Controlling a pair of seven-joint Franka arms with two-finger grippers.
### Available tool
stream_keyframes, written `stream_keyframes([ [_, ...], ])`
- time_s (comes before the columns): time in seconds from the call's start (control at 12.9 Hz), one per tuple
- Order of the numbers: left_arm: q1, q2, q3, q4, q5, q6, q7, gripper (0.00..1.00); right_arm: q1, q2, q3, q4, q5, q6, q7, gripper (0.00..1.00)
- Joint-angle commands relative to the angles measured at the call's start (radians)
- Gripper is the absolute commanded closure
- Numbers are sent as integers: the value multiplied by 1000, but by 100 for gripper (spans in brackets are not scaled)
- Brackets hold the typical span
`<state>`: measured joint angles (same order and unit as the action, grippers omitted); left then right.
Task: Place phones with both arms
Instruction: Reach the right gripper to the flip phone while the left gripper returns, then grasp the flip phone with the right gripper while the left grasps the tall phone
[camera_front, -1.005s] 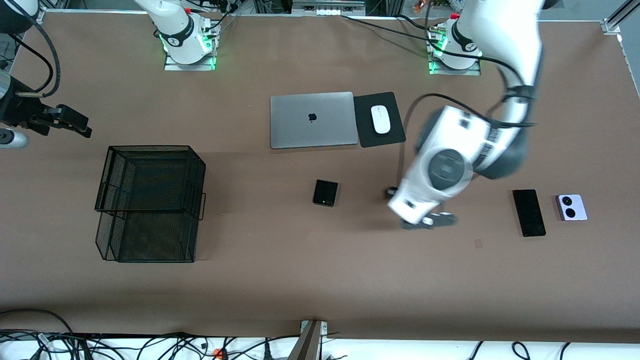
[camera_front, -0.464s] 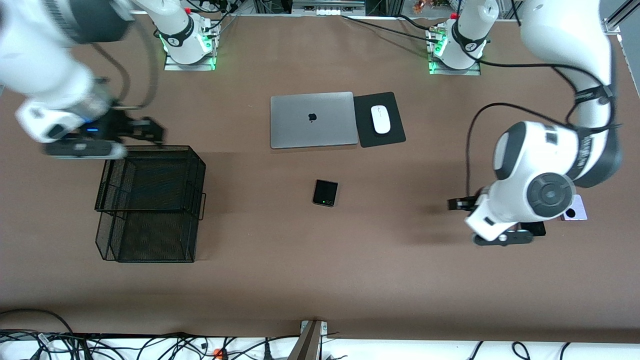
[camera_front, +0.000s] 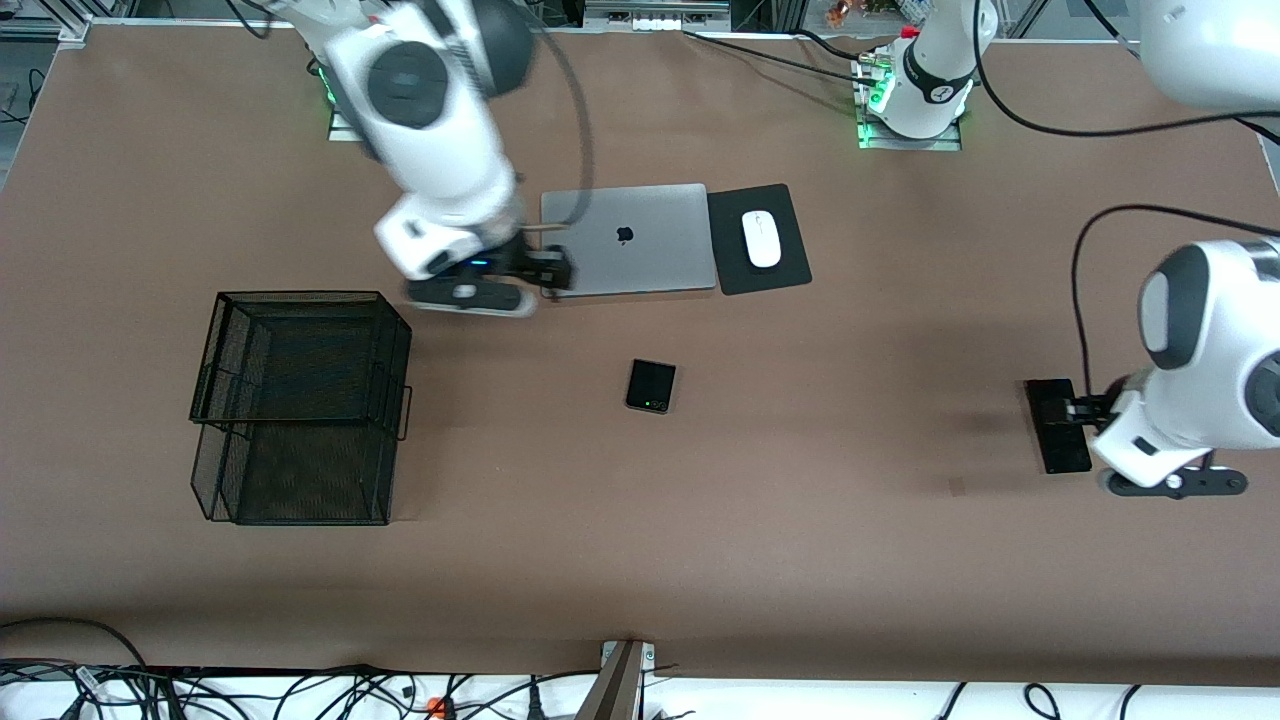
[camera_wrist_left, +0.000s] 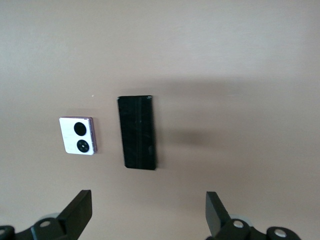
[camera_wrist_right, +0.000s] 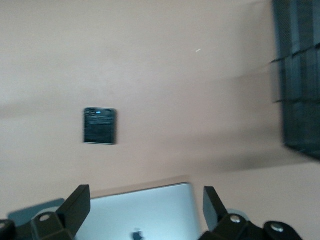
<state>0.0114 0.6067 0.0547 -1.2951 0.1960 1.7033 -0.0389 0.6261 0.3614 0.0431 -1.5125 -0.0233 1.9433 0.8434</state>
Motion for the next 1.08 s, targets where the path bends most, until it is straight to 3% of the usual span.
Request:
stream_keyframes([
  [0.0,82,21,-16,-96,19,160,97,0,117,152,-15,156,-75,9,201,0],
  [0.15,130,21,-23,-234,-9,331,113,0,173,243,-17,230,-92,13,258,0],
  [0.39,174,18,-24,-381,-47,533,113,0,173,324,-18,227,-95,84,234,0],
  [0.54,180,18,-23,-415,-131,558,114,0,165,379,-22,219,-92,164,168,0],
  [1.0,203,64,-23,-443,-138,651,116,0,161,525,-29,204,-87,396,207,0],
])
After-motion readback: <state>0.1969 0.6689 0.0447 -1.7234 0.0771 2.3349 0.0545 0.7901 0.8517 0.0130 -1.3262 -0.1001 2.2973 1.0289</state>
